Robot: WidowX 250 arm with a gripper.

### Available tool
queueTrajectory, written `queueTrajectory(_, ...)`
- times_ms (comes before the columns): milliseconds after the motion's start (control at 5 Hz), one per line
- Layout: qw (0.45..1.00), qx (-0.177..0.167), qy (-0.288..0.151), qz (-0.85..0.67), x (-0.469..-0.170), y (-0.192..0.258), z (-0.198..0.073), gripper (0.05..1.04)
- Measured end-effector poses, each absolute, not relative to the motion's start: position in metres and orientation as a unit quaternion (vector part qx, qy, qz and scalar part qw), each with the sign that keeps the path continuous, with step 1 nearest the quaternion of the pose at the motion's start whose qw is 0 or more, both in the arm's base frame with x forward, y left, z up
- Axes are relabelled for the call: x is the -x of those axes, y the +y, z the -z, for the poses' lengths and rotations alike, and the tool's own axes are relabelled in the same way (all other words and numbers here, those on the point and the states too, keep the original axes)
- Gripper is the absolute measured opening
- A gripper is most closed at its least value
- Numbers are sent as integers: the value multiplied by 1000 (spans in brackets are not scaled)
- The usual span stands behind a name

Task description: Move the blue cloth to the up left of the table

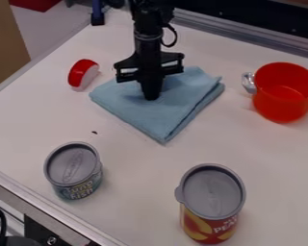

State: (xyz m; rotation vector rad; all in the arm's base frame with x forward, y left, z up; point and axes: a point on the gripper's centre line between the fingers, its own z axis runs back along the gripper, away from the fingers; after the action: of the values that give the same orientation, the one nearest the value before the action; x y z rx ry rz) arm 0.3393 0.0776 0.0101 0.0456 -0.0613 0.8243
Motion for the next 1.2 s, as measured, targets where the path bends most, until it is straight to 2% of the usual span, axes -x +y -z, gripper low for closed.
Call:
queueTrajectory(200, 908, -9, -37, -416, -354, 79, -10, 52)
queueTrajectory(600, 878, 6, -19, -478, -375, 70, -11, 52)
queueTrajectory(800, 877, 7, -12, -480, -378, 64, -11, 52)
queueTrajectory(1200, 890, 0, -41, -454, -372, 59, -13, 71)
